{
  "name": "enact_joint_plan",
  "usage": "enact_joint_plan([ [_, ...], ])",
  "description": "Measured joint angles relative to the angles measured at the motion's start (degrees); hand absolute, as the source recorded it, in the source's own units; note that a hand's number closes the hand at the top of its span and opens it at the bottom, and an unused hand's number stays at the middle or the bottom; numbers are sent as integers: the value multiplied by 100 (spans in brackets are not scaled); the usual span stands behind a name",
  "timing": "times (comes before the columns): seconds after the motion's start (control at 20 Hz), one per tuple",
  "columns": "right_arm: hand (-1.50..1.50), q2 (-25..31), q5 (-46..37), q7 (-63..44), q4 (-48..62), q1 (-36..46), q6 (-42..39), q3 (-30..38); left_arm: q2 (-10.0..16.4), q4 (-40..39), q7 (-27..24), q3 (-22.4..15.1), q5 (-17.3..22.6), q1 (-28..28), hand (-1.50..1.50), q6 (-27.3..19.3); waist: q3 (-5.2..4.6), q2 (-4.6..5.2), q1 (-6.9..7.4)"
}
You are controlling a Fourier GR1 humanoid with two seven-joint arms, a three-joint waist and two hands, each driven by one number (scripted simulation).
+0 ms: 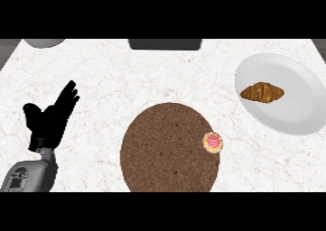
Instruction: Pick the croissant from the placemat and place it in the plate
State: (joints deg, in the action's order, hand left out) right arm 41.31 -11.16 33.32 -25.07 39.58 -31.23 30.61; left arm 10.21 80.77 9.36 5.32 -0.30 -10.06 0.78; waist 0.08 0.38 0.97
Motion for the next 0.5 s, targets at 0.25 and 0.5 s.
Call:
enact_joint_plan([
  [0.25,-150,229,-73,219,368,36,142,-109,-53,-1,-58,-8,-8,27,0,5,4,8,23],
  [0.5,-150,504,-214,453,693,-37,255,-231,-39,-28,27,-1,-27,-105,0,2,11,32,61],
])
